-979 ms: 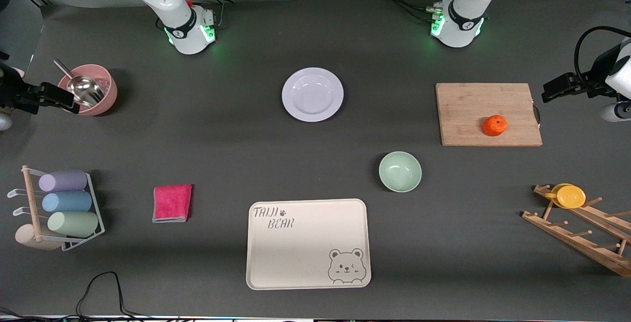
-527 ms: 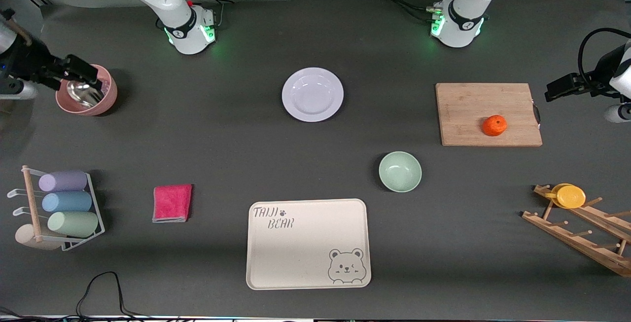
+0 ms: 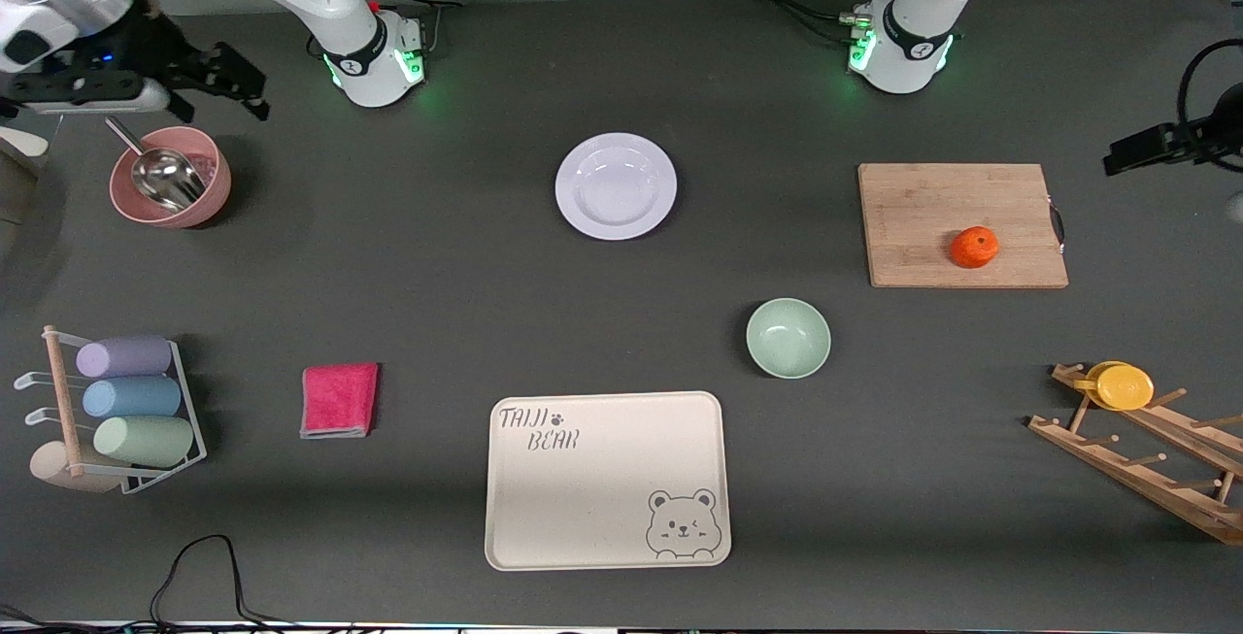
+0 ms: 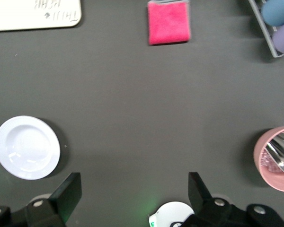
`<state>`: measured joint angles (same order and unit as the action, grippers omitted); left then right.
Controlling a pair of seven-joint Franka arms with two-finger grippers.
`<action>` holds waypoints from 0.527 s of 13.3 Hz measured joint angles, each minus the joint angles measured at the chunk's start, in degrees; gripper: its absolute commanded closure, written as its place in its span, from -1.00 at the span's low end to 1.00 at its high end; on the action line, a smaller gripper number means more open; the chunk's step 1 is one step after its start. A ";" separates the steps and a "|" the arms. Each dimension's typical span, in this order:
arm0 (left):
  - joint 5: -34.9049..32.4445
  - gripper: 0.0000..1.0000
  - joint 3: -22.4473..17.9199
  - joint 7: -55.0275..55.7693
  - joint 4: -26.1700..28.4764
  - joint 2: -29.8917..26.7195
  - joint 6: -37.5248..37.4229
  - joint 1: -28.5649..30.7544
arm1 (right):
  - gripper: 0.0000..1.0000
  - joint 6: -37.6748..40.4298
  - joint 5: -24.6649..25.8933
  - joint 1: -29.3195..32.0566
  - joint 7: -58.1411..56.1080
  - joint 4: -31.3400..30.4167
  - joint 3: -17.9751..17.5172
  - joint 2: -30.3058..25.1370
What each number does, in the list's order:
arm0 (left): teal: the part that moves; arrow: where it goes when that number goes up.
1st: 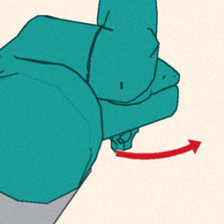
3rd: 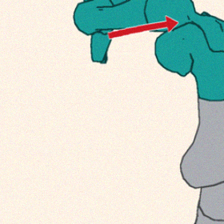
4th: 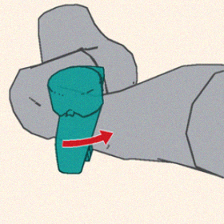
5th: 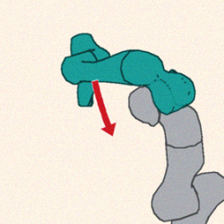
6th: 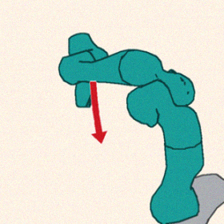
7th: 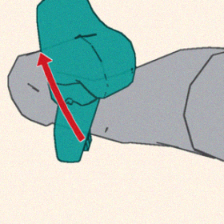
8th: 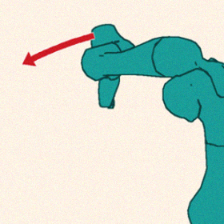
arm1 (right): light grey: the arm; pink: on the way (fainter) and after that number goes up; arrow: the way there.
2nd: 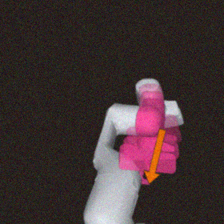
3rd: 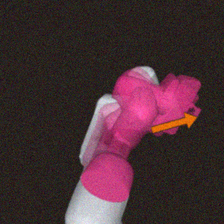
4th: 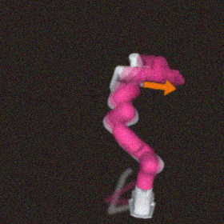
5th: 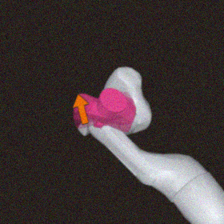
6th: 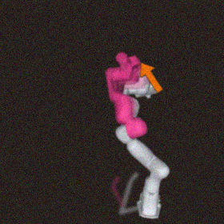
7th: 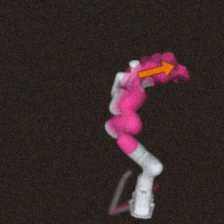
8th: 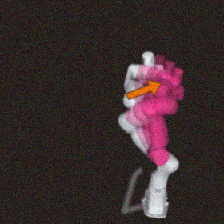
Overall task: Place orange and plate with both arms
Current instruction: 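Move the left gripper toward the orange while the right gripper approaches the plate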
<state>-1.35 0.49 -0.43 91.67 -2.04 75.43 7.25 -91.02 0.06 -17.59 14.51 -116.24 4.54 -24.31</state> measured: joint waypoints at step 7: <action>0.65 -1.00 -0.96 -1.60 12.96 -13.01 -0.67 0.45 | -1.00 -0.36 -6.93 -3.52 1.19 -1.75 0.52 0.21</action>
<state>-0.70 -0.47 -2.03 104.62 -15.06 74.76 7.70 -91.37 -6.88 -21.11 15.71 -118.00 5.06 -24.09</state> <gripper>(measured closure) 0.000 0.000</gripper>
